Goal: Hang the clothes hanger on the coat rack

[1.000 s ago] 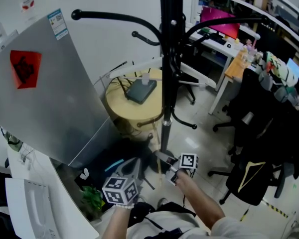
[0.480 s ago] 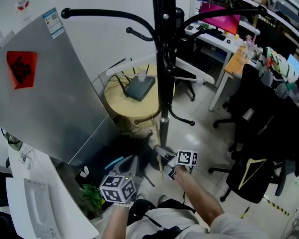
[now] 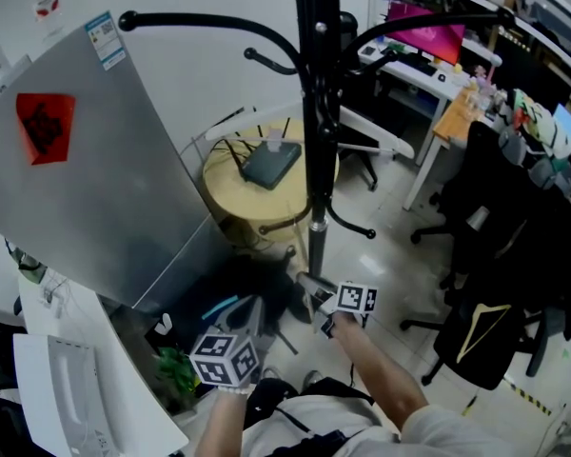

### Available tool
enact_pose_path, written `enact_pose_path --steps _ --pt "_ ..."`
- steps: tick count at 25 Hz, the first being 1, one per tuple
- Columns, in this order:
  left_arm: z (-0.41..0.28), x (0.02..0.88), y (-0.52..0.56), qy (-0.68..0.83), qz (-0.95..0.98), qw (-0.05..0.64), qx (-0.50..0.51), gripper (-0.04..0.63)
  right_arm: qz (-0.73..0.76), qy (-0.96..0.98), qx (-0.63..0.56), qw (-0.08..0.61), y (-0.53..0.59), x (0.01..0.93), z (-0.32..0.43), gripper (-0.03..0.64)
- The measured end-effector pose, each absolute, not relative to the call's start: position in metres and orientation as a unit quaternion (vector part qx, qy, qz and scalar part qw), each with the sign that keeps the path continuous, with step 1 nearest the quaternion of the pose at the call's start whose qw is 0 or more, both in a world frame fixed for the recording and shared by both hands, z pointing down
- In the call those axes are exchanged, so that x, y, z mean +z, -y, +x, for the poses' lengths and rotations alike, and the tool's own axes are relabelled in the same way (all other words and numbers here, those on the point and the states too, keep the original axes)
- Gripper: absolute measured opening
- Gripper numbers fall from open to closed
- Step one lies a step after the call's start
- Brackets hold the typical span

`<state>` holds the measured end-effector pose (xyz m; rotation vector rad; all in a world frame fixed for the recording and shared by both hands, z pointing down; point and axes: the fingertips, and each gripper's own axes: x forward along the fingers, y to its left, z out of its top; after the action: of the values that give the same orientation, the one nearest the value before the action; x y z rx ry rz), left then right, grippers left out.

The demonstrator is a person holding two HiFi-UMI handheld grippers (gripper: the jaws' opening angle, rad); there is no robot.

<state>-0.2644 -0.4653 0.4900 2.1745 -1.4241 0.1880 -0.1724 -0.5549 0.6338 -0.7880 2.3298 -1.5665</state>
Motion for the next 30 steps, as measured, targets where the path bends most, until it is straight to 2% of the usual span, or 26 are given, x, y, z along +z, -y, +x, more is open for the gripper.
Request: enact_pose_path --steps 6,13,21,30 --pt "-0.265 0.49 0.462 0.532 0.8 0.268 0.064 -0.009 -0.285 -0.793 -0.53 0.094 0.557 0.643 -0.167 0.197" --pt "-0.261 0.493 0.455 0.534 0.799 0.271 0.062 -0.009 -0.288 -0.793 -0.53 0.084 0.553 0.647 -0.163 0.206" --pt "-0.258 0.493 0.449 0.534 0.797 0.275 0.061 -0.009 -0.297 -0.796 -0.523 0.067 0.545 0.648 -0.156 0.252" --pt "-0.253 0.492 0.442 0.509 0.814 0.272 0.064 -0.009 -0.342 -0.795 -0.494 0.087 0.527 0.617 -0.124 0.264"
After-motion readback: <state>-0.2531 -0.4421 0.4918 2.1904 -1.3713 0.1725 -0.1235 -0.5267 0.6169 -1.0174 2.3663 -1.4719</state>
